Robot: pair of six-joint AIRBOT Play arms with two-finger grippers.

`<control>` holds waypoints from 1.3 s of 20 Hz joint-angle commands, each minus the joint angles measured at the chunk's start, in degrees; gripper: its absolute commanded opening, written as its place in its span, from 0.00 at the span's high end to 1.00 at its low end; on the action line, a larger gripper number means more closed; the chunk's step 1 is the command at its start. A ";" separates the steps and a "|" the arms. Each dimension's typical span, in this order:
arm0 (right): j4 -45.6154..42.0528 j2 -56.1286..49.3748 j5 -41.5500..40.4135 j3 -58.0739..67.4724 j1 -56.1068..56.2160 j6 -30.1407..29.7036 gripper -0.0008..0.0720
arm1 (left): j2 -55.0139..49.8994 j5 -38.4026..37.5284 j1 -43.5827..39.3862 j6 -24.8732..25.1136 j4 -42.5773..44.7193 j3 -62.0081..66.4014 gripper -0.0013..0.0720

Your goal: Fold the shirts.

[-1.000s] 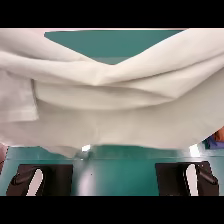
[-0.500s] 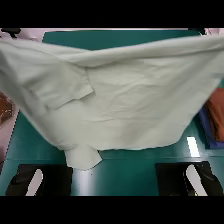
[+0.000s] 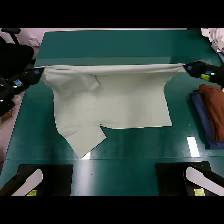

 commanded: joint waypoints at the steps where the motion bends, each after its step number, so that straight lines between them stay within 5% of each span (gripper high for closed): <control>1: -0.09 -7.82 -2.45 2.43 2.71 -1.77 0.97 | -9.11 -3.17 0.04 11.06 -10.73 -1.20 0.95; 9: -0.26 -17.18 0.74 4.28 2.78 -2.49 0.97 | -11.98 -1.64 0.04 10.78 4.00 -1.22 0.95; 15: -6.82 -20.44 4.44 3.54 2.71 0.44 0.97 | -11.98 -1.86 0.04 1.18 23.58 -1.25 0.95; 26: -7.65 -20.44 3.65 -1.51 -0.13 -0.72 0.97 | -11.98 -1.92 0.04 -2.97 33.55 -3.98 0.95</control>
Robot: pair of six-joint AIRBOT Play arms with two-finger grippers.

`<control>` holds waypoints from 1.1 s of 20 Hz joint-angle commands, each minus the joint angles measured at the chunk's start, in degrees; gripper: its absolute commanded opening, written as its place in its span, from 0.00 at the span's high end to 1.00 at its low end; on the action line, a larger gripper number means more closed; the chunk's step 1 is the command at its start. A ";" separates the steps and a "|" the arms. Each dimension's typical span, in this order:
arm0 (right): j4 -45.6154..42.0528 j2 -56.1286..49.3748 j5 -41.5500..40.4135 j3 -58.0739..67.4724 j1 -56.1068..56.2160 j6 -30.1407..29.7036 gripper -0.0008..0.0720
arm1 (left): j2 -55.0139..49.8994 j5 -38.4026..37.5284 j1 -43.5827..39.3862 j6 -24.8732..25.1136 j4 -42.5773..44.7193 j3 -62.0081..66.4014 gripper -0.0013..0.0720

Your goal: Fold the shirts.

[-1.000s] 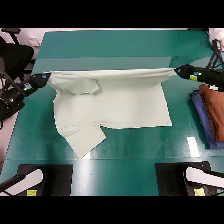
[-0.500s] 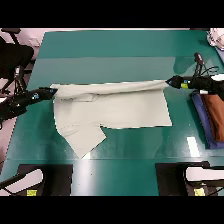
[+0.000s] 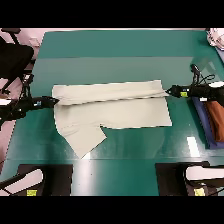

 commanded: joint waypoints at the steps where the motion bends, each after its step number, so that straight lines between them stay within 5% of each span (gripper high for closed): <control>1: -0.35 -0.04 -0.09 -0.37 -0.07 -0.59 0.97 | -0.04 0.70 0.04 -1.01 1.75 -1.60 0.95; 11: -0.26 -0.02 -0.98 -0.37 2.12 -1.22 0.96 | -0.11 4.24 0.04 -0.55 -2.19 -1.81 0.95; 12: -0.26 -0.02 -0.20 -0.37 1.84 -1.22 0.94 | -0.09 4.04 0.04 -0.74 -2.58 -1.70 0.89; 13: -0.24 -0.02 0.52 -0.37 1.53 -1.25 0.75 | -0.07 3.58 0.04 -2.01 -2.60 -1.46 0.44; 14: -0.22 -0.02 1.64 -0.35 1.22 -1.22 0.43 | 0.20 3.54 0.04 -4.63 -2.51 -1.22 0.04; 15: -0.28 0.00 2.78 -0.31 0.83 -1.22 0.36 | 0.48 2.69 0.07 -6.78 -1.90 -0.74 0.04; 22: -0.46 7.69 13.64 -0.42 -6.78 -0.90 0.36 | 8.24 -10.86 0.11 -23.41 16.11 1.49 0.04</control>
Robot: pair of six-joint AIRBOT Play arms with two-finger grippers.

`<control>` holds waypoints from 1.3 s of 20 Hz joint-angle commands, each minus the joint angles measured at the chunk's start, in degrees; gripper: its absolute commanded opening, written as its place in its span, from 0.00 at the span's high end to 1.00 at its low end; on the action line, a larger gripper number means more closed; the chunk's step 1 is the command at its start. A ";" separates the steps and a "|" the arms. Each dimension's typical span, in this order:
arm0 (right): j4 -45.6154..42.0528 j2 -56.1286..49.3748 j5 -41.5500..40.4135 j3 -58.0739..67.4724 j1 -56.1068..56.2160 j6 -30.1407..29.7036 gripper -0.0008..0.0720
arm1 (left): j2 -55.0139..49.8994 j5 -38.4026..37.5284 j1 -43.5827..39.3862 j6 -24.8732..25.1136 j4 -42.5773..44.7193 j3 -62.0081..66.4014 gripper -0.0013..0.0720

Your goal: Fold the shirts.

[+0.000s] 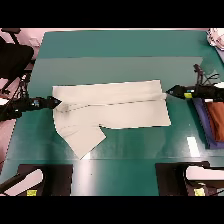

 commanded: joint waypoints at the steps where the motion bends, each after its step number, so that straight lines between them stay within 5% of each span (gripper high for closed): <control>1: -0.04 5.62 6.88 -0.50 -4.22 0.37 0.36 | 5.68 -6.34 0.04 -8.02 7.13 -0.76 0.03; 7: -6.51 19.74 13.86 -12.20 -11.74 8.98 0.36 | 20.02 -10.64 0.04 -22.82 13.09 -11.15 0.03; 11: -8.55 27.82 12.59 -20.35 -14.38 13.00 0.36 | 23.82 -16.24 -0.42 -38.32 15.08 -14.14 0.03; 14: -9.51 29.83 12.85 -23.23 -14.53 14.84 0.36 | 23.80 -20.72 -2.82 -50.97 27.61 -15.67 0.04; 18: -10.38 29.75 12.22 -23.47 -14.58 15.39 0.36 | 23.80 -20.87 -8.50 -57.20 28.87 -16.94 0.04; 26: -9.99 29.66 10.67 -23.47 -14.58 15.76 0.36 | 23.78 -4.59 -19.78 -62.01 20.87 -22.16 0.04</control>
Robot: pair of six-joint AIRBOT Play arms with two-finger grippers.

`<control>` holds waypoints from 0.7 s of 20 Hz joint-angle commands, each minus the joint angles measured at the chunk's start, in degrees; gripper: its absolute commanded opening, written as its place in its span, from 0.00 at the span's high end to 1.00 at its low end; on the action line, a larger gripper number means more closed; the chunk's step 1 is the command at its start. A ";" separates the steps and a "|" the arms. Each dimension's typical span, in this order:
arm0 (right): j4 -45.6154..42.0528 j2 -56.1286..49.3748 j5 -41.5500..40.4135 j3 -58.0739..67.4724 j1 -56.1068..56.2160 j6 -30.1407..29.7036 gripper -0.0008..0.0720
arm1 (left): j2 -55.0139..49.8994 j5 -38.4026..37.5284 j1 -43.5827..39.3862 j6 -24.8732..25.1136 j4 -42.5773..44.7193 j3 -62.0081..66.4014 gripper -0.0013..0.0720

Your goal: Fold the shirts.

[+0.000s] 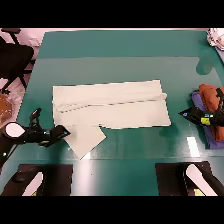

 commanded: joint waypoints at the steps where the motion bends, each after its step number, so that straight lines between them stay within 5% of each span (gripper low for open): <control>1: 0.04 0.07 -0.48 -0.04 -0.04 0.24 0.36 | 0.07 7.30 -4.94 -3.02 -1.79 -2.40 0.04; 2: 0.00 0.04 -0.59 -0.04 -0.04 0.24 0.36 | 0.07 8.61 -5.73 -3.58 -1.77 -2.71 0.14; 3: 0.00 0.07 -0.59 -0.04 -0.04 0.24 0.36 | 0.07 9.46 -6.10 -3.65 -1.99 -2.75 0.37; 5: -0.28 -0.02 -0.61 -0.04 -0.04 0.24 0.36 | 0.07 10.14 -6.08 -3.61 -2.71 -2.75 0.58; 7: -0.46 -1.57 -0.31 -0.04 -0.04 0.24 0.36 | 0.09 10.10 -6.08 -2.73 -2.73 -2.75 0.94; 14: -0.44 -12.74 0.11 -0.04 -0.04 -0.37 0.36 | 0.09 7.28 -6.08 1.25 -3.67 -2.10 0.95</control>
